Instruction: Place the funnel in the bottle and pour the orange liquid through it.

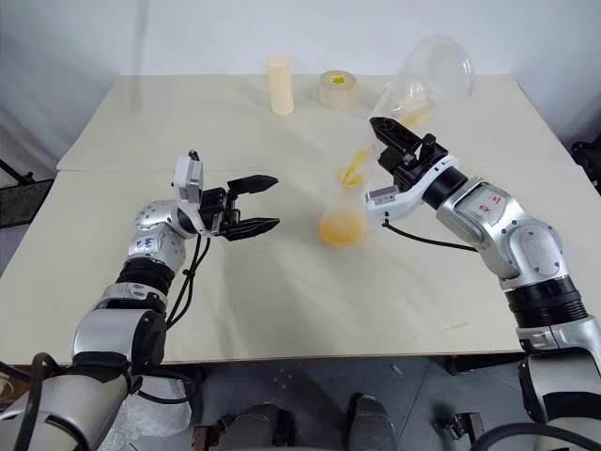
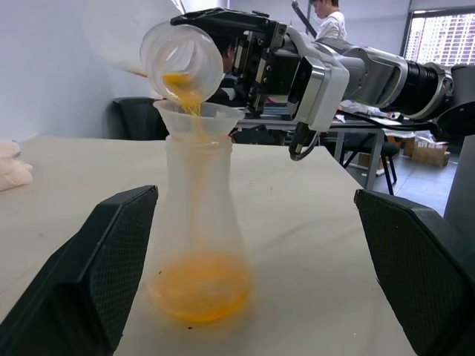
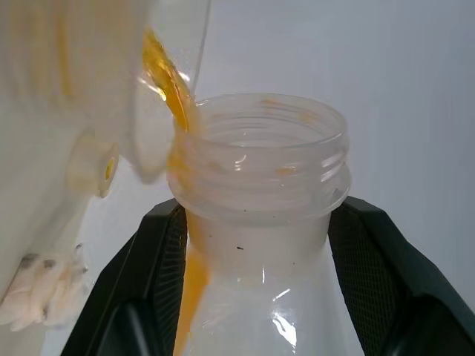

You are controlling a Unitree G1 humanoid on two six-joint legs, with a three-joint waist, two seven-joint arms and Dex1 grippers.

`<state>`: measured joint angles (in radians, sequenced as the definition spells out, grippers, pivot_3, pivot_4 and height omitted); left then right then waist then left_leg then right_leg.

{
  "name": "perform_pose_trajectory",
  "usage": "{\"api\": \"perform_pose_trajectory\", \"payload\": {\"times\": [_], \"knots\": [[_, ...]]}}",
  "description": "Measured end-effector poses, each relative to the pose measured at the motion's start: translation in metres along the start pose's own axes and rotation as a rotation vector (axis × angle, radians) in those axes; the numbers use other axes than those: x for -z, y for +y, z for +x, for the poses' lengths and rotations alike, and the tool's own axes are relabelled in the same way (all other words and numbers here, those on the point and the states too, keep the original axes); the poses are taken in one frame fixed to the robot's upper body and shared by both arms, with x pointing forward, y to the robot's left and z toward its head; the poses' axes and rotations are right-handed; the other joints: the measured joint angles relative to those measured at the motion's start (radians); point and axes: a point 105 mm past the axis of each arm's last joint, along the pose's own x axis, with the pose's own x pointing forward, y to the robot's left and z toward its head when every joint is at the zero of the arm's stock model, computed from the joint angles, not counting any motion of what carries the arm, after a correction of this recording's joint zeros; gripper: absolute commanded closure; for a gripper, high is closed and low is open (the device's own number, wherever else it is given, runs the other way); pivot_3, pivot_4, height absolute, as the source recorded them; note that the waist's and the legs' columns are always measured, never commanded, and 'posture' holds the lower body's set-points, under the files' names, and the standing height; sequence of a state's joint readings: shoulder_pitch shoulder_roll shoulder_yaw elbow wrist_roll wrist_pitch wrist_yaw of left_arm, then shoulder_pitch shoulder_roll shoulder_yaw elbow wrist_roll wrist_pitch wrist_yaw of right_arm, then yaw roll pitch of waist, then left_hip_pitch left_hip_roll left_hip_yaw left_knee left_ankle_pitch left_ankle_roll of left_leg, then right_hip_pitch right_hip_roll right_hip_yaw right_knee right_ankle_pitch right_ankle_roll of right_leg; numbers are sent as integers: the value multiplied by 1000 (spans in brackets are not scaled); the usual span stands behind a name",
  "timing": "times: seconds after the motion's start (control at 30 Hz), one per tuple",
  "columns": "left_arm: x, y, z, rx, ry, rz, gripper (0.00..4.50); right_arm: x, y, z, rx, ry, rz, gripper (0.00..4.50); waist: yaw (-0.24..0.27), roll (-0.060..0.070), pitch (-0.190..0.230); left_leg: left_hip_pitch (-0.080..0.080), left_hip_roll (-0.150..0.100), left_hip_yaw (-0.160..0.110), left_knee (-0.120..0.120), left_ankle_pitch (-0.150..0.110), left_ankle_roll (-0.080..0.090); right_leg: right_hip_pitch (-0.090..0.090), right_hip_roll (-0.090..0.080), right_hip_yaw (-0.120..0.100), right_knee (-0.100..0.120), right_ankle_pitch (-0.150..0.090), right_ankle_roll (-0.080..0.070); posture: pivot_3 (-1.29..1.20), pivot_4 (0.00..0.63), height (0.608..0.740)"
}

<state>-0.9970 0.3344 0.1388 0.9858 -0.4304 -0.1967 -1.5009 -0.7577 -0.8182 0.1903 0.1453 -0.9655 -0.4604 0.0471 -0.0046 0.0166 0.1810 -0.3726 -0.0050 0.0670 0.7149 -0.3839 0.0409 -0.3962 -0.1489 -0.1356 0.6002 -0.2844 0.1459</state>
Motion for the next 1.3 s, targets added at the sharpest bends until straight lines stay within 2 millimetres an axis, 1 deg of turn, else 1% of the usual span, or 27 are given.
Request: {"api": "perform_pose_trajectory", "payload": {"times": [0.53,0.73,1.0,1.13,1.3], "knots": [[-1,0,0,2,0,4,0,-1,-2,0,20,-35,-50,2062,0,0,0,0,0,0,0,0,0,0,0,0,0,0,0,0,150,740],[-1,0,0,3,0,6,0,-9,1,1,11,-79,-76,2062,0,0,0,0,0,0,0,0,0,0,0,0,0,0,0,0,150,740],[-1,0,0,3,0,6,0,-6,-4,3,26,-76,-94,2062,-1,0,0,0,0,0,0,0,0,0,0,0,0,0,0,0,150,740],[-1,0,0,3,0,6,0,-5,-6,3,38,-68,-57,2062,-1,0,0,0,0,0,0,0,0,0,0,0,0,0,0,0,150,740],[-1,0,0,2,0,6,0,3,-10,-1,63,-4,74,2062,0,0,0,0,0,0,0,0,0,0,0,0,1,0,0,0,150,740]]}}
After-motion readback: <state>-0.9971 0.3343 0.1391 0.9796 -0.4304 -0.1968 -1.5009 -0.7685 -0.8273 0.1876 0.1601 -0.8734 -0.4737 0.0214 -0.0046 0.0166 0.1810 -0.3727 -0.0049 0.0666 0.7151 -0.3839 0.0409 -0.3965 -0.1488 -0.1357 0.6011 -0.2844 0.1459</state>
